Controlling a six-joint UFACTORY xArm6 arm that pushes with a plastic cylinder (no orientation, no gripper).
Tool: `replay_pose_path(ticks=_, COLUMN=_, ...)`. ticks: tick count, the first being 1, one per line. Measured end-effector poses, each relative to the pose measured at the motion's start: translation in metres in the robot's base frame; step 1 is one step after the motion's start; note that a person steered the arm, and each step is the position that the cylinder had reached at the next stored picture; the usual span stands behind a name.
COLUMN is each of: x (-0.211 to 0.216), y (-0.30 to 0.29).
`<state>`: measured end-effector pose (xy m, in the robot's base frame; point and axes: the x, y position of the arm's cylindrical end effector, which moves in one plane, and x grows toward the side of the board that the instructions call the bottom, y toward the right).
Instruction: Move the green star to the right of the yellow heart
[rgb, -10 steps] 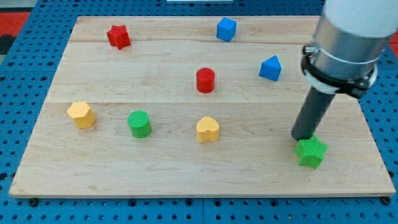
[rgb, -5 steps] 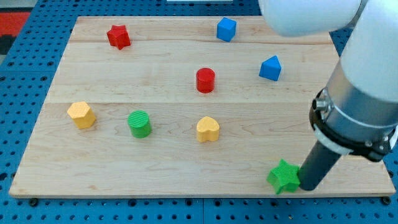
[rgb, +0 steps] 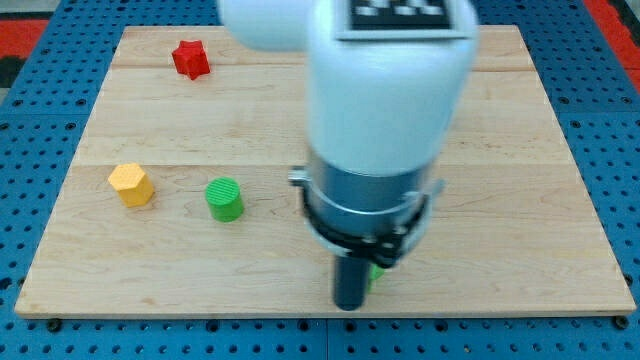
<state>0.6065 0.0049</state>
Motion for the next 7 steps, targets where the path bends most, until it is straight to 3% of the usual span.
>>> replay_pose_path(ticks=1, x=-0.012, y=-0.017)
replay_pose_path(ticks=3, x=-0.019, y=0.076)
replay_pose_path(ticks=4, x=-0.023, y=0.088)
replay_pose_path(ticks=6, x=-0.045, y=0.107)
replay_pose_path(ticks=7, x=-0.038, y=0.071)
